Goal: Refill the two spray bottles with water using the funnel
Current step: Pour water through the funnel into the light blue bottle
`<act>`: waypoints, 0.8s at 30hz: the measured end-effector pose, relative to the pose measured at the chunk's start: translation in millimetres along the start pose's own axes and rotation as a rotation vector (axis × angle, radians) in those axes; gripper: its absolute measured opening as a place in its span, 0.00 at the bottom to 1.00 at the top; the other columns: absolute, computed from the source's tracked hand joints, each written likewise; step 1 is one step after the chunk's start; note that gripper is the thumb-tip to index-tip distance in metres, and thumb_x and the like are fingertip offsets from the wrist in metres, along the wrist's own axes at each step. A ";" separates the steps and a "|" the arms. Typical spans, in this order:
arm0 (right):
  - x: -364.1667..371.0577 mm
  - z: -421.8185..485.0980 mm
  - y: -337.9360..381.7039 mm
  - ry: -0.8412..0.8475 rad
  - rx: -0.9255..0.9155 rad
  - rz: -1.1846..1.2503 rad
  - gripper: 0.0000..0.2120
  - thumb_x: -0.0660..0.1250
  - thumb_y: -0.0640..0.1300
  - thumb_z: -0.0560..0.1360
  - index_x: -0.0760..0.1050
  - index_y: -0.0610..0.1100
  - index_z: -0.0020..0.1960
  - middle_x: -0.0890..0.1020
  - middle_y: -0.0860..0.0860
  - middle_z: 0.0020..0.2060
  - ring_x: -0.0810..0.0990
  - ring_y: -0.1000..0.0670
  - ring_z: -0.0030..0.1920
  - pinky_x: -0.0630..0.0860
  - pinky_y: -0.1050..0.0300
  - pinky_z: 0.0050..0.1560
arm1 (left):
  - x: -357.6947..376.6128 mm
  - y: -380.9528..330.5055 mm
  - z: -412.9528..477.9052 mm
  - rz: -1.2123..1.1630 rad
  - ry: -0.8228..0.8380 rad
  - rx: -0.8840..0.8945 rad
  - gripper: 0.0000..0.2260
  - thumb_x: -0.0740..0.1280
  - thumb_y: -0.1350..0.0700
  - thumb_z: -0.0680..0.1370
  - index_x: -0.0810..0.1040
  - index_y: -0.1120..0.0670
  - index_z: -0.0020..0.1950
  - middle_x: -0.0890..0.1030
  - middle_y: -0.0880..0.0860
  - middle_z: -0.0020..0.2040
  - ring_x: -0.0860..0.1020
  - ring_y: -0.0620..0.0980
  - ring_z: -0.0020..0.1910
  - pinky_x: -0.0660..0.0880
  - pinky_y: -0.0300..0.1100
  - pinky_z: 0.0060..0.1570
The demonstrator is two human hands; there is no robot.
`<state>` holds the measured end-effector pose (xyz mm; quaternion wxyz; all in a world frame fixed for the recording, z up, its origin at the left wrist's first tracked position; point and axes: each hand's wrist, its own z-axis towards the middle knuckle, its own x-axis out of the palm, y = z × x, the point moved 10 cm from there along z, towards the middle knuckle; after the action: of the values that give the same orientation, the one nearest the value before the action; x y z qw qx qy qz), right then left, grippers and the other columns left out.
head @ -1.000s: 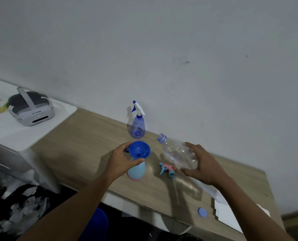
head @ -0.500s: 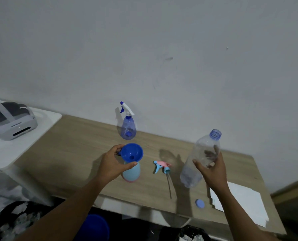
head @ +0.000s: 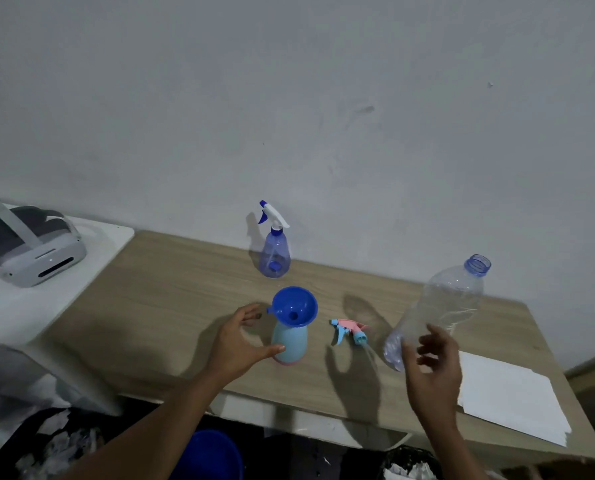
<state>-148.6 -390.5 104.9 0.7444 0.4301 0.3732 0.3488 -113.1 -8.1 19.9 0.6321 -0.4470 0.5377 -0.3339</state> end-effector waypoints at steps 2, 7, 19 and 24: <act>34.4 -0.8 7.1 0.172 0.032 0.007 0.20 0.76 0.40 0.72 0.74 0.57 0.57 0.81 0.48 0.48 0.82 0.45 0.46 0.80 0.60 0.43 | 3.8 14.2 0.2 0.013 0.011 -0.024 0.39 0.86 0.48 0.55 0.78 0.49 0.63 0.82 0.43 0.57 0.80 0.40 0.56 0.75 0.37 0.56; 126.5 -1.3 24.0 0.619 0.103 -0.014 0.38 0.83 0.48 0.64 0.72 0.54 0.70 0.80 0.56 0.60 0.79 0.60 0.59 0.79 0.63 0.55 | 19.0 31.2 6.0 0.013 0.047 -0.055 0.34 0.85 0.51 0.59 0.79 0.53 0.63 0.82 0.45 0.56 0.80 0.44 0.55 0.77 0.38 0.54; 202.1 -0.8 41.6 0.791 0.075 -0.014 0.47 0.85 0.41 0.62 0.65 0.54 0.74 0.75 0.55 0.63 0.77 0.64 0.57 0.77 0.69 0.48 | 35.3 21.0 15.3 0.030 0.167 0.012 0.26 0.82 0.53 0.65 0.78 0.44 0.60 0.81 0.41 0.56 0.78 0.37 0.55 0.71 0.25 0.49; 160.8 28.6 35.3 0.453 0.173 0.209 0.44 0.82 0.41 0.64 0.65 0.54 0.74 0.78 0.49 0.60 0.82 0.50 0.57 0.82 0.55 0.52 | 38.4 20.7 20.9 -0.015 0.139 0.033 0.27 0.82 0.47 0.59 0.78 0.36 0.55 0.83 0.41 0.54 0.80 0.43 0.52 0.74 0.30 0.51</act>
<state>-54.3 -252.6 105.6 0.5624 0.4391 0.5123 0.4780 -86.2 -30.7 -13.5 0.5981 -0.4161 0.5714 -0.3777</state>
